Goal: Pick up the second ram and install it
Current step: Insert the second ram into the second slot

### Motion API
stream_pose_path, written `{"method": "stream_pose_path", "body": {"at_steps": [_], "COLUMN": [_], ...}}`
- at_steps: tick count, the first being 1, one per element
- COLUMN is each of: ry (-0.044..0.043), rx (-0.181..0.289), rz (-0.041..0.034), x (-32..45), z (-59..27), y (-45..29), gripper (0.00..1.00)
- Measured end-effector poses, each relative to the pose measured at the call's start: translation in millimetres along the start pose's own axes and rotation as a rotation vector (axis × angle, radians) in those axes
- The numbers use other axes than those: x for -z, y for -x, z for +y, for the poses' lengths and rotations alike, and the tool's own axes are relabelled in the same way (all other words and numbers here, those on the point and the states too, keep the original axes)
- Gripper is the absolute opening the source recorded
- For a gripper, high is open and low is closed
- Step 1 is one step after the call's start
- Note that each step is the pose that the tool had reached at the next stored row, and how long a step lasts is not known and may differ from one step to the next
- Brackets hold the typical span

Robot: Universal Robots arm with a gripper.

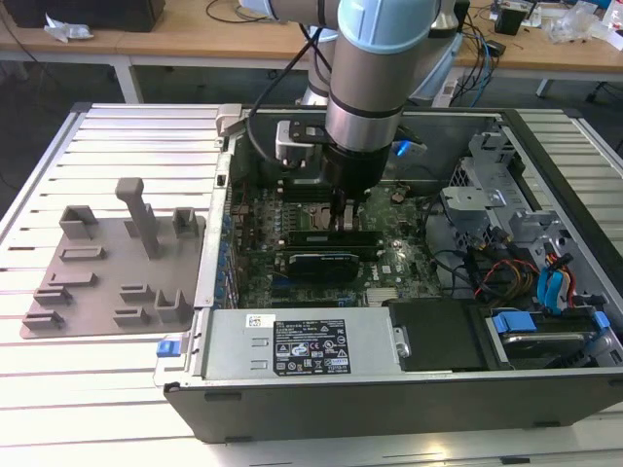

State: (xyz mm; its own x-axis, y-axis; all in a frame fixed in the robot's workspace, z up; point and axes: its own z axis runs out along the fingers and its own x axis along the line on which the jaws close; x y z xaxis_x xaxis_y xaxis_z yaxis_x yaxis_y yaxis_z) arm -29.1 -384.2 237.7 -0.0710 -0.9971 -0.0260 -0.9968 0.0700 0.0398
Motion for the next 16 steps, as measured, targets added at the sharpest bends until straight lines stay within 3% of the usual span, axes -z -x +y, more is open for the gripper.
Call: {"method": "stream_pose_path", "body": {"at_steps": [8,16], "ry": [-0.0003,-0.0001], "rx": [-0.012,-0.009], "rz": [-0.0025,-0.0021], "x": [-6.7,-11.5], "z": [3.6,3.3], "y": [6.3,6.8], "gripper": [0.13,0.13]}}
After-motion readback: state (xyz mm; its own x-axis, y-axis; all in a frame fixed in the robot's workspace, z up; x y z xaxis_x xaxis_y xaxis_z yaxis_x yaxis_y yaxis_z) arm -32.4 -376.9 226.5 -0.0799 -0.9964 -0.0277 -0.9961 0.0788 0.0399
